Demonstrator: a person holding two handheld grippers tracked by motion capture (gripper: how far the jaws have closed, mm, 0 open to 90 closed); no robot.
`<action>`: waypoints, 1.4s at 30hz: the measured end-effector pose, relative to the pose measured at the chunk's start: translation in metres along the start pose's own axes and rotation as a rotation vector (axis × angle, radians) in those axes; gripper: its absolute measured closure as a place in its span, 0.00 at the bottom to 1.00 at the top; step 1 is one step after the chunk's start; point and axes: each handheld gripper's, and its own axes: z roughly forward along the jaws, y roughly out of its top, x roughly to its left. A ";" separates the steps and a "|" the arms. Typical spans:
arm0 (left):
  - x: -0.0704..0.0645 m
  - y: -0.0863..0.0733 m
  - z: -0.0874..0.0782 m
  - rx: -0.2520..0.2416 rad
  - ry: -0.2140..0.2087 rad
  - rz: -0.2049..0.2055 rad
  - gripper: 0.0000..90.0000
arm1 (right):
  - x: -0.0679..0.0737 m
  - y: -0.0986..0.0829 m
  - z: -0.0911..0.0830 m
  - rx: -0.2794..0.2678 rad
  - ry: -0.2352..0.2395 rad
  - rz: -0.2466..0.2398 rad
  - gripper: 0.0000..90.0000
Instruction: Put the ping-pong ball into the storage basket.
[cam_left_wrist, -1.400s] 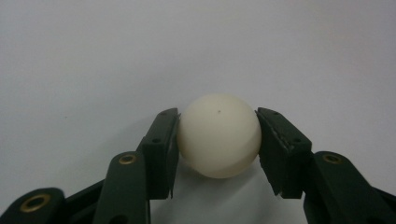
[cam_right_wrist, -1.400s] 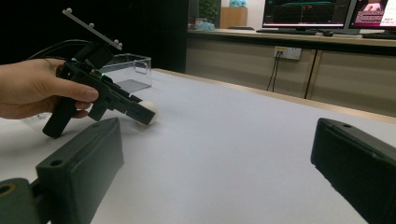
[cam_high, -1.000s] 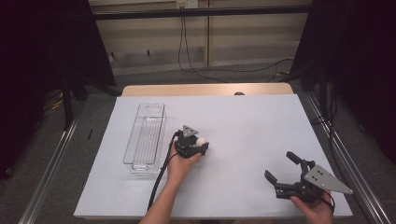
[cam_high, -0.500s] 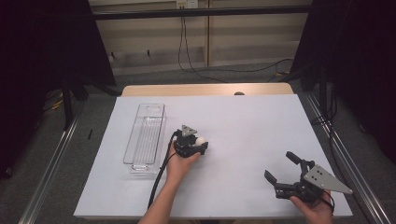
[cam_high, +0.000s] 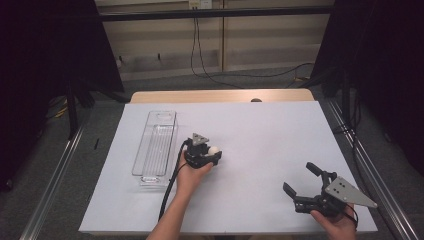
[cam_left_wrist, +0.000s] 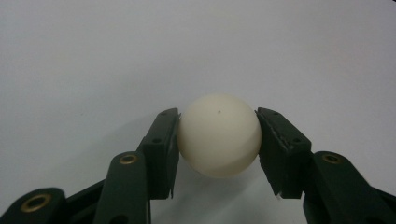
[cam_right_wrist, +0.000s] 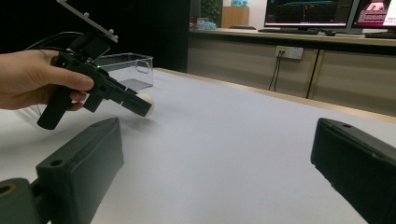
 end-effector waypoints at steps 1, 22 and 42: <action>0.000 0.000 0.000 -0.004 0.000 -0.004 0.57 | 0.000 0.000 0.000 0.000 0.000 0.000 0.02; 0.003 0.003 -0.013 0.001 0.003 -0.004 0.57 | 0.000 0.000 0.000 0.001 0.001 0.000 0.02; 0.002 0.014 -0.023 0.006 0.005 -0.001 0.57 | 0.000 0.000 0.000 0.003 0.000 -0.003 0.02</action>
